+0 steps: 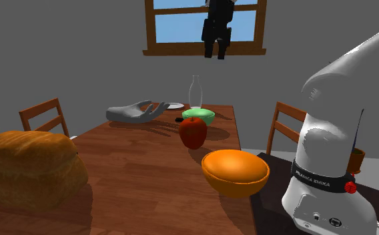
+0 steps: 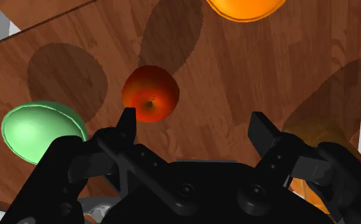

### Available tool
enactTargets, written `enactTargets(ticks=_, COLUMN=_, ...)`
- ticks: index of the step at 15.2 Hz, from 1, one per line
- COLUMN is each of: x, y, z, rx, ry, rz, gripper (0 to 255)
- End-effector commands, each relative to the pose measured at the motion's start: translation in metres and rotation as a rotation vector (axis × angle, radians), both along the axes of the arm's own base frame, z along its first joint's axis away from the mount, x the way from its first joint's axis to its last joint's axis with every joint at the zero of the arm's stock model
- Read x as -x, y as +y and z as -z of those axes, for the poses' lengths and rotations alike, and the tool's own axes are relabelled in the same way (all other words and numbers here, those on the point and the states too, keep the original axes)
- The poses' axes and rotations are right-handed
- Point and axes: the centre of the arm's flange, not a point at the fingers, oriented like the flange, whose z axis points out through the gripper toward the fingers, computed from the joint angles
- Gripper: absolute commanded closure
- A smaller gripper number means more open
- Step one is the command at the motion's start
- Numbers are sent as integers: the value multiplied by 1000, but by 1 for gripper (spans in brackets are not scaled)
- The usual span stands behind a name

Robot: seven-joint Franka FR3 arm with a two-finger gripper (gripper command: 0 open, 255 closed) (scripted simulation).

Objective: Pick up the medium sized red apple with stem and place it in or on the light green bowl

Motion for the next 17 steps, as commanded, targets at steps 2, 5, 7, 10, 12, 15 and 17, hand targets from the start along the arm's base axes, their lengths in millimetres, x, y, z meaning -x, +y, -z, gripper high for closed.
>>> enactTargets(ticks=2, x=-12, y=0, z=9, rx=27, ry=21, rz=-86, gripper=0)
enactTargets(ticks=5, x=-46, y=5, z=39, rx=109, ry=82, rz=-345, gripper=0)
enactTargets(ticks=7, x=-67, y=11, z=60, rx=164, ry=123, rz=-517, gripper=0)
enactTargets(ticks=10, x=-94, y=25, z=94, rx=246, ry=185, rz=-776, gripper=0)
enactTargets(ticks=12, x=-109, y=36, z=119, rx=301, ry=226, rz=-948, gripper=0)
enactTargets(ticks=15, x=-125, y=54, z=157, rx=383, ry=287, rz=-1207, gripper=0)
enactTargets(ticks=17, x=-132, y=66, z=184, rx=438, ry=328, rz=-1379, gripper=0)
